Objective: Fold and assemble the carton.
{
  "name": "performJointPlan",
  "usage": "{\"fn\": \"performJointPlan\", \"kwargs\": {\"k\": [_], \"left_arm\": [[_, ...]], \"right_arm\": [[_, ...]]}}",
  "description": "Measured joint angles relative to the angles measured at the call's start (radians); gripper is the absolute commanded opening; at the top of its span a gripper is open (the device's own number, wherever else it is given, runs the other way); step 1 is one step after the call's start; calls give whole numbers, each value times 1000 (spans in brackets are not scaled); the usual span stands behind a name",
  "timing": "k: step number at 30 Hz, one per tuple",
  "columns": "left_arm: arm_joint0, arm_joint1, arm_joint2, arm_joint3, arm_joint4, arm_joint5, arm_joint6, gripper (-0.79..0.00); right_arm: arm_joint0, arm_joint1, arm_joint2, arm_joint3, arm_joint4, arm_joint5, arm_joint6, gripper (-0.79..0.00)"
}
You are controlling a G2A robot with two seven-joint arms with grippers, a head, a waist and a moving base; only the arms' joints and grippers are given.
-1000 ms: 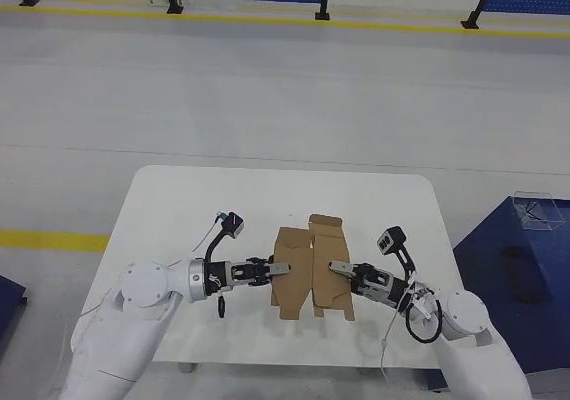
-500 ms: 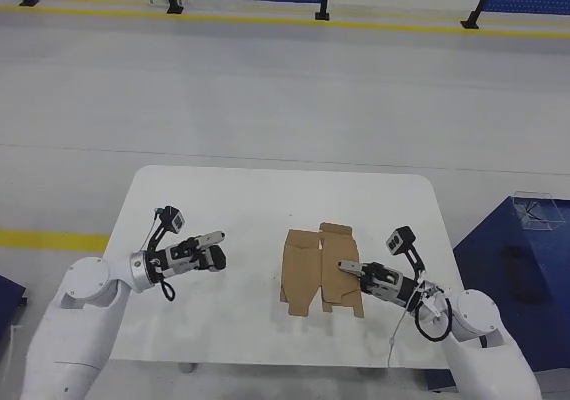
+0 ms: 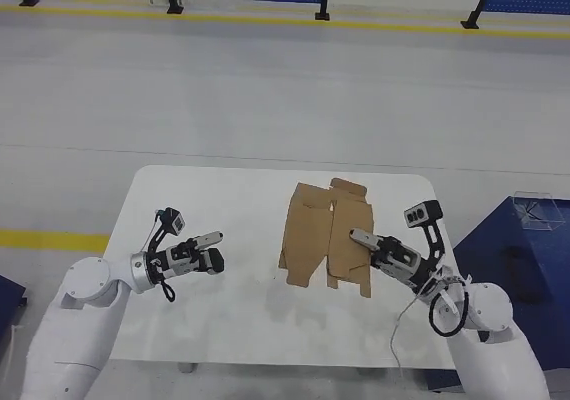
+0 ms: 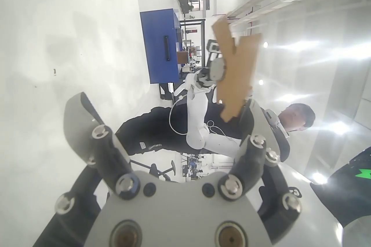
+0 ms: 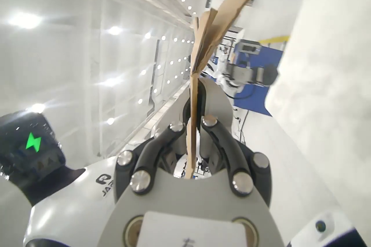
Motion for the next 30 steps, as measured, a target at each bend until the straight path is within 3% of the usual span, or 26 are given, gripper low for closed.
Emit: {"fn": "performJointPlan", "kwargs": {"k": [4, 9, 15, 20, 23, 25, 30], "left_arm": [[0, 0, 0, 0, 0, 0, 0, 0], [0, 0, 0, 0, 0, 0, 0, 0], [0, 0, 0, 0, 0, 0, 0, 0], [0, 0, 0, 0, 0, 0, 0, 0], [0, 0, 0, 0, 0, 0, 0, 0], [0, 0, 0, 0, 0, 0, 0, 0], [0, 0, 0, 0, 0, 0, 0, 0]], "right_arm": [[30, -7, -26, -135, -47, -166, -26, -785], [45, -11, -61, -276, -31, -293, -1, -785], [28, -17, -78, -266, -154, -499, -41, -785], [30, -20, -109, -210, -129, -525, -76, -785], [28, -19, -120, -188, -76, -493, -83, -785], [23, -18, -144, -173, 36, -401, -82, -785], [19, -12, -203, -135, 431, 51, 26, -785]]}}
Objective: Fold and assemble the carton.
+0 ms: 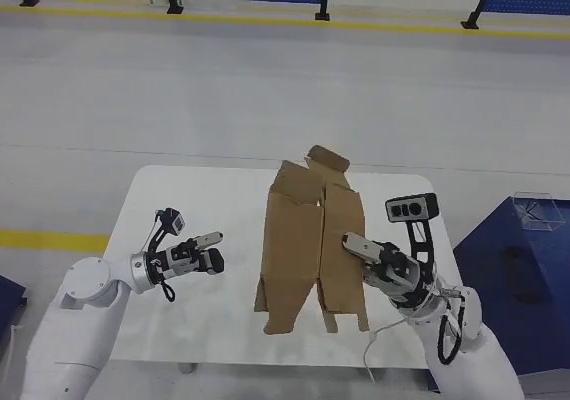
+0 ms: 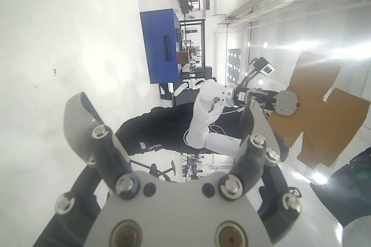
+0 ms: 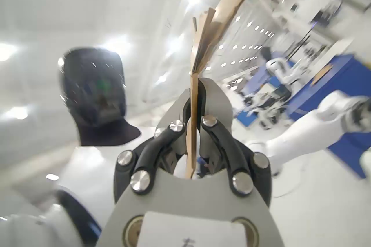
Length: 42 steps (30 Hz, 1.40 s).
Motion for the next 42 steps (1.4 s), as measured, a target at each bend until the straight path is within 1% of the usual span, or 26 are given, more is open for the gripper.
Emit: {"fn": "performJointPlan", "kwargs": {"k": [2, 3, 4, 5, 6, 9, 11, 12, 14, 15, 16, 18, 21, 22, 27, 32, 35, 36, 38, 39, 41, 42], "left_arm": [[0, 0, 0, 0, 0, 0, 0, 0], [0, 0, 0, 0, 0, 0, 0, 0], [0, 0, 0, 0, 0, 0, 0, 0], [0, 0, 0, 0, 0, 0, 0, 0], [0, 0, 0, 0, 0, 0, 0, 0], [0, 0, 0, 0, 0, 0, 0, 0], [0, 0, 0, 0, 0, 0, 0, 0], [0, 0, 0, 0, 0, 0, 0, 0], [0, 0, 0, 0, 0, 0, 0, 0], [0, 0, 0, 0, 0, 0, 0, 0], [0, 0, 0, 0, 0, 0, 0, 0], [0, 0, 0, 0, 0, 0, 0, 0], [0, 0, 0, 0, 0, 0, 0, 0], [0, 0, 0, 0, 0, 0, 0, 0], [0, 0, 0, 0, 0, 0, 0, 0], [0, 0, 0, 0, 0, 0, 0, 0], [0, 0, 0, 0, 0, 0, 0, 0], [0, 0, 0, 0, 0, 0, 0, 0], [0, 0, 0, 0, 0, 0, 0, 0], [0, 0, 0, 0, 0, 0, 0, 0], [0, 0, 0, 0, 0, 0, 0, 0], [0, 0, 0, 0, 0, 0, 0, 0]], "right_arm": [[-11, 0, -20, 10, 166, 188, 29, -785], [-16, 1, -27, 13, 284, 322, 37, -785], [-18, 2, -29, 19, 373, 424, 33, -785], [-18, 3, -27, 25, 461, 526, 20, -785], [-16, 5, -21, 32, 567, 650, -5, -785], [-20, 9, -17, 53, 794, 902, -89, -785], [-25, 11, -16, 66, 918, 1006, -145, -785], [-32, 12, -24, 78, 1006, 1063, -189, -785], [-38, 13, -47, 100, 1157, 1136, -264, -785], [-38, 15, -67, 114, 1264, 1171, -327, -785], [-35, 18, -79, 116, 1344, 1184, -375, -785], [-33, 23, -93, 88, 1505, 1175, -470, -785], [-56, 29, -91, 34, 1625, 1169, -556, -785], [-64, 30, -90, 25, 1642, 1172, -571, -785], [-83, 30, -80, 17, 1660, 1165, -610, -785], [-84, 22, -49, 17, 1606, 1094, -575, -785], [-75, 15, 9, -11, 1474, 991, -508, -785], [-76, 11, 41, -25, 1370, 918, -451, -785], [-88, 4, 70, -37, 1152, 767, -329, -785], [-99, -1, 71, -33, 995, 657, -243, -785], [-108, -6, 70, -13, 805, 502, -136, -785], [-106, -9, 78, 0, 706, 400, -88, -785]]}}
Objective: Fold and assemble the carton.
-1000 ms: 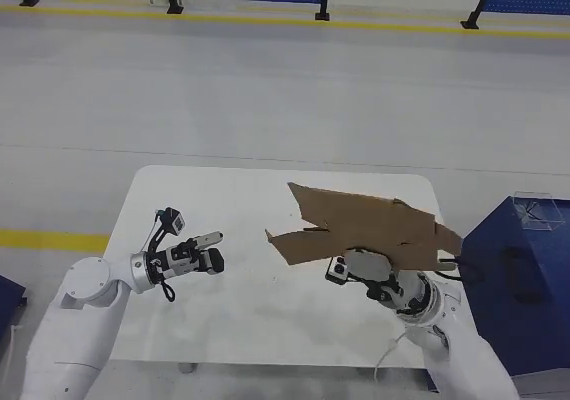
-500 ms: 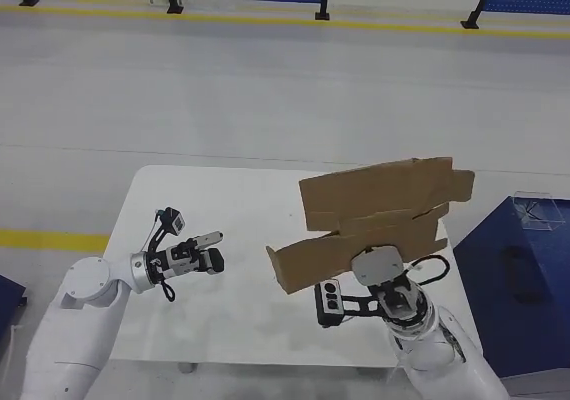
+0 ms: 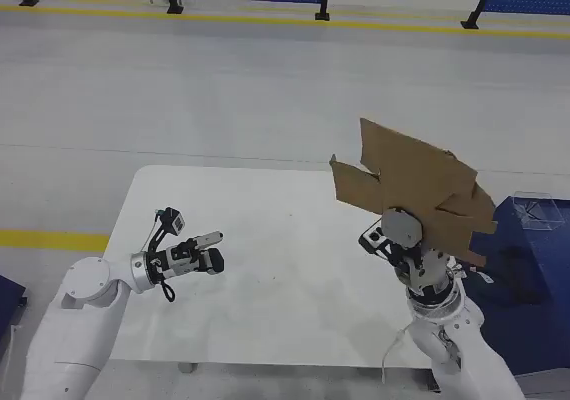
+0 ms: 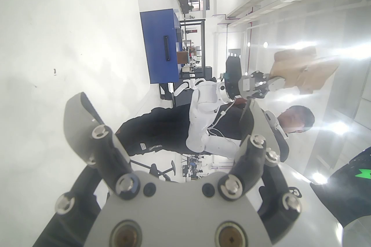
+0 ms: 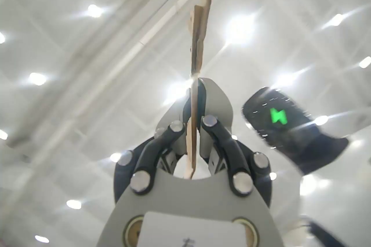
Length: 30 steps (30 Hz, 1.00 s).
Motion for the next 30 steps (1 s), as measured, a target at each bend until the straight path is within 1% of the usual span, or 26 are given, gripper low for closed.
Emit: {"fn": "performJointPlan", "kwargs": {"k": [2, 3, 5, 6, 8, 9, 11, 12, 13, 15, 17, 20, 21, 24, 26, 30], "left_arm": [[0, 0, 0, 0, 0, 0, 0, 0], [0, 0, 0, 0, 0, 0, 0, 0], [0, 0, 0, 0, 0, 0, 0, 0], [0, 0, 0, 0, 0, 0, 0, 0], [0, 0, 0, 0, 0, 0, 0, 0], [0, 0, 0, 0, 0, 0, 0, 0], [0, 0, 0, 0, 0, 0, 0, 0], [0, 0, 0, 0, 0, 0, 0, 0], [0, 0, 0, 0, 0, 0, 0, 0], [0, 0, 0, 0, 0, 0, 0, 0], [0, 0, 0, 0, 0, 0, 0, 0], [0, 0, 0, 0, 0, 0, 0, 0], [0, 0, 0, 0, 0, 0, 0, 0], [0, 0, 0, 0, 0, 0, 0, 0], [0, 0, 0, 0, 0, 0, 0, 0], [0, 0, 0, 0, 0, 0, 0, 0]], "right_arm": [[5, -4, 14, 11, -127, -146, 45, -785], [10, -6, 27, 16, -208, -245, 60, -785], [13, -10, 43, 20, -331, -395, 71, -785], [14, -13, 47, 21, -406, -487, 72, -785], [17, -17, 51, 22, -511, -614, 72, -785], [20, -19, 58, 22, -594, -702, 68, -785], [23, -23, 79, 28, -756, -870, 54, -785], [19, -29, 85, 32, -874, -992, 31, -785], [14, -33, 82, 34, -950, -1070, 6, -785], [10, -42, 74, 34, -1094, -1182, -51, -785], [17, -49, 86, 31, -1212, -1217, -97, -785], [33, -67, 134, -5, -1437, -1218, -193, -785], [31, -77, 146, -16, -1533, -1217, -244, -785], [20, -94, 142, -11, -1690, -1217, -383, -785], [19, -94, 141, -10, -1705, -1217, -403, -785], [20, -94, 141, -10, -1687, -1217, -375, -785]]}}
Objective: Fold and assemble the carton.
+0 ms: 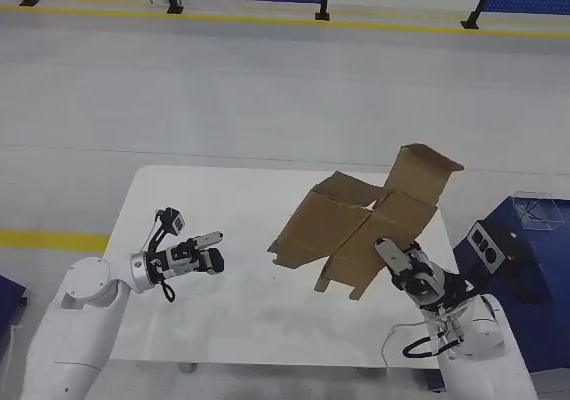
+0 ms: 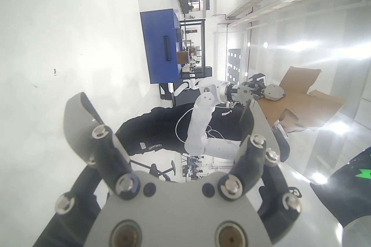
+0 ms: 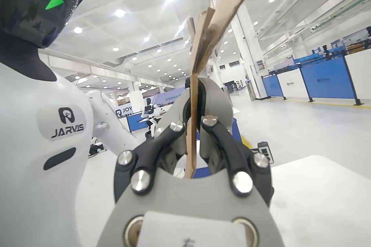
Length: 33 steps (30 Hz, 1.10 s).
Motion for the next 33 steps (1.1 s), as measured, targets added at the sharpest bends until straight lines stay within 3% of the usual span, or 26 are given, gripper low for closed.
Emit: {"fn": "performJointPlan", "kwargs": {"k": [8, 11, 13, 17, 22, 27, 30, 33], "left_arm": [[0, 0, 0, 0, 0, 0, 0, 0], [0, 0, 0, 0, 0, 0, 0, 0], [0, 0, 0, 0, 0, 0, 0, 0], [0, 0, 0, 0, 0, 0, 0, 0], [0, 0, 0, 0, 0, 0, 0, 0], [0, 0, 0, 0, 0, 0, 0, 0], [0, 0, 0, 0, 0, 0, 0, 0], [0, 0, 0, 0, 0, 0, 0, 0]], "right_arm": [[0, 0, 1, -3, 0, 3, -5, -785], [10, -4, 34, -23, -41, 5, -74, -785], [31, -11, 86, -35, -157, 0, -146, -785], [66, -34, 144, -88, -479, 0, -352, -785], [106, -62, 203, -157, -1033, 41, -713, -785], [83, -61, 135, -136, -1682, 288, -1231, -785], [70, -50, 105, -91, -1937, 448, -1451, -785], [73, -36, 94, -92, -2172, 599, -1595, -785]]}}
